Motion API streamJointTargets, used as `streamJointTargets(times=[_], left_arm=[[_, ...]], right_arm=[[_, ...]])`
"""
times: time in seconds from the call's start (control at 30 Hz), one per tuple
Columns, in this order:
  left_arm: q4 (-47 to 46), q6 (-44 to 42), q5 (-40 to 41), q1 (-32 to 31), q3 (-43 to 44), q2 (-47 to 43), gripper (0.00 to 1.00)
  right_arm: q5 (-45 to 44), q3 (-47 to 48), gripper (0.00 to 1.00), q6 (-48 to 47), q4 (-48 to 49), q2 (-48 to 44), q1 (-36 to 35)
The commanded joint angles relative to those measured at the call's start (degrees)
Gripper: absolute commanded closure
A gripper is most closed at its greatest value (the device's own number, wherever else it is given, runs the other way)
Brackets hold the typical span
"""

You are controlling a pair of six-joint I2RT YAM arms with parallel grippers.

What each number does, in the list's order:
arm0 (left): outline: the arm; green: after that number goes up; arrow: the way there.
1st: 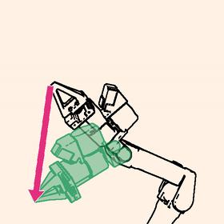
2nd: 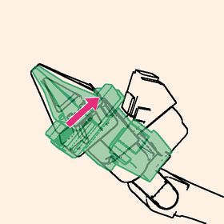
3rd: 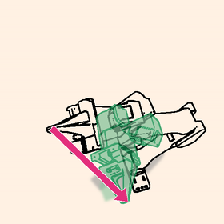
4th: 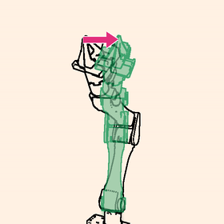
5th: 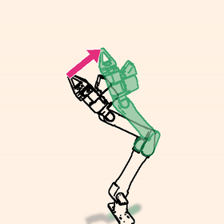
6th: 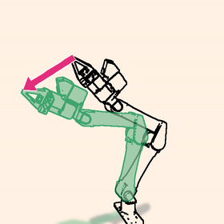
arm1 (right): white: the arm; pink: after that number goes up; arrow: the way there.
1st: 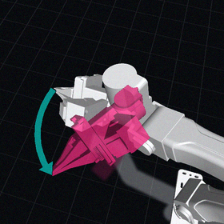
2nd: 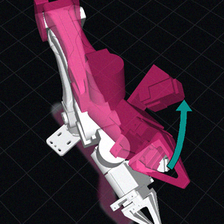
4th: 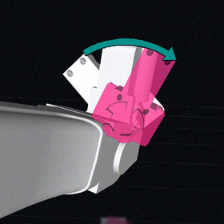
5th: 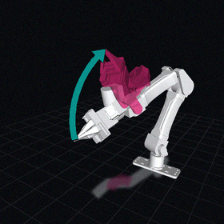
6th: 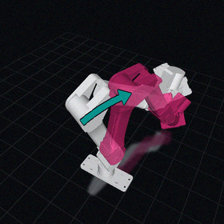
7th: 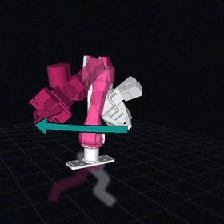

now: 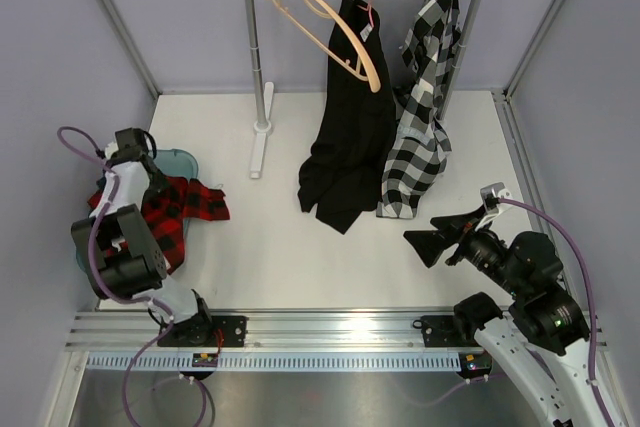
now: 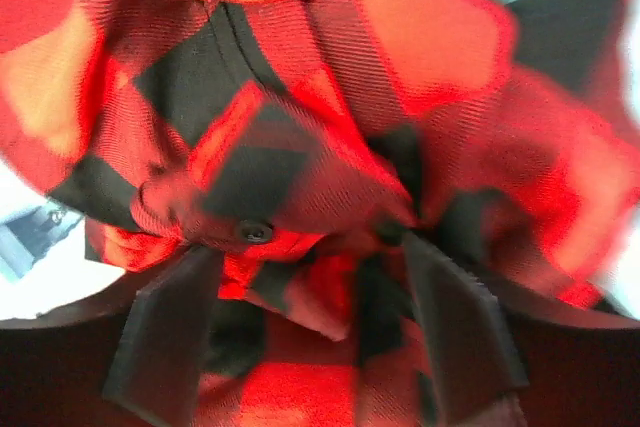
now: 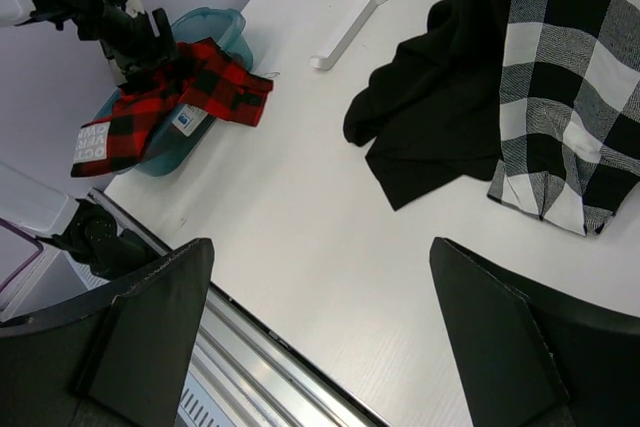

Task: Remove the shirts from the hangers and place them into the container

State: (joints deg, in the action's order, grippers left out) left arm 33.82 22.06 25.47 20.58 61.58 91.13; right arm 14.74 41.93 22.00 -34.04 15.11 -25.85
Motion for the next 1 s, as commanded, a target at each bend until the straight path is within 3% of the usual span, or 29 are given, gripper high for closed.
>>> streamJointTargets(times=[0.0, 0.1, 0.2, 0.37, 0.57, 0.77, 0.97], left_arm=[[2.7, 1.2, -3.7, -0.3, 7.2, -8.8, 0.10], [8.4, 1.5, -4.7, -2.1, 11.1, -14.8, 0.01], [14.1, 1.8, -6.5, -5.5, 13.7, -21.1, 0.01], [17.6, 3.4, -11.1, -8.1, 3.8, -36.9, 0.01], [24.2, 4.9, -5.5, -8.1, -4.3, -48.3, 0.01], [29.0, 5.4, -3.4, -8.0, -1.5, -46.8, 0.01], [30.6, 2.7, -7.6, -8.0, -1.1, -34.5, 0.01]], right_arm=[[2.0, -0.5, 0.01, -1.3, 2.2, 0.4, 0.1], [2.0, -0.5, 0.01, -1.3, 2.4, 0.4, 0.1], [2.0, -0.4, 0.01, -1.3, 2.2, 0.1, 0.1], [2.2, -0.4, 0.01, -1.2, 2.0, -0.5, 0.1], [4.1, 0.1, 0.01, -1.1, 2.1, -0.9, 0.1], [4.6, 0.8, 0.01, -1.0, 2.0, -2.6, 0.1], [4.8, 1.9, 0.00, -1.7, 1.3, -3.9, 0.1]])
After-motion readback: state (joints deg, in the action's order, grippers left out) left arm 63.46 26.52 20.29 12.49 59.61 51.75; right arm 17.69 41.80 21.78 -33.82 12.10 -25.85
